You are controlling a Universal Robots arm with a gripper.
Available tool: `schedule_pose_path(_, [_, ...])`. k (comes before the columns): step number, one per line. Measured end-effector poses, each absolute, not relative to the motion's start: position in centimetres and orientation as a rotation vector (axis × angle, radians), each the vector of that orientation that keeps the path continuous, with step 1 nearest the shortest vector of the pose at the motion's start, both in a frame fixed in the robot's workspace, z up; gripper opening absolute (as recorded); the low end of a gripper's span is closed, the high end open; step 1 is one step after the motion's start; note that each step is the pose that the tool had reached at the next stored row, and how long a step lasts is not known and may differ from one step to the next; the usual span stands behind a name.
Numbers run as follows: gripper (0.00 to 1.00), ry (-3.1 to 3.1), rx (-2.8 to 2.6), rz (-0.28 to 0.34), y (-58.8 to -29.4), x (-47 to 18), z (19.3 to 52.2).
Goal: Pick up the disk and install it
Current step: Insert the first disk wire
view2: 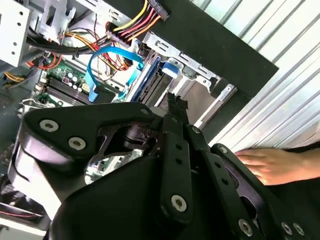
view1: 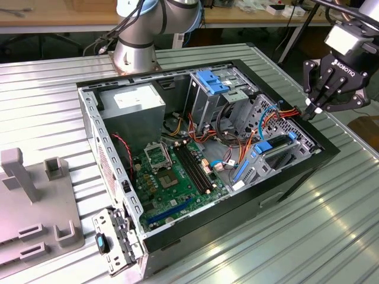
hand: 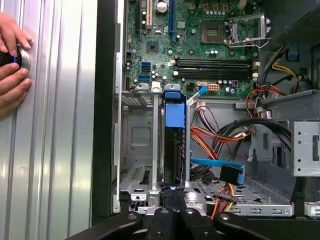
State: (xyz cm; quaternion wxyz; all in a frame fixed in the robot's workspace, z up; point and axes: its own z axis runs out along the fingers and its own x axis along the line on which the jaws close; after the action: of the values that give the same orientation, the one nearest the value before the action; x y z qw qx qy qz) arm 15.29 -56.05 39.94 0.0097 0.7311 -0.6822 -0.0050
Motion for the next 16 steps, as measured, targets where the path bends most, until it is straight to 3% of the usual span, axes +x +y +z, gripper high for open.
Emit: schedule_pose_path(16, [0.11, -1.946, 2.439, -0.015, -52.8, 19.6, 38.5])
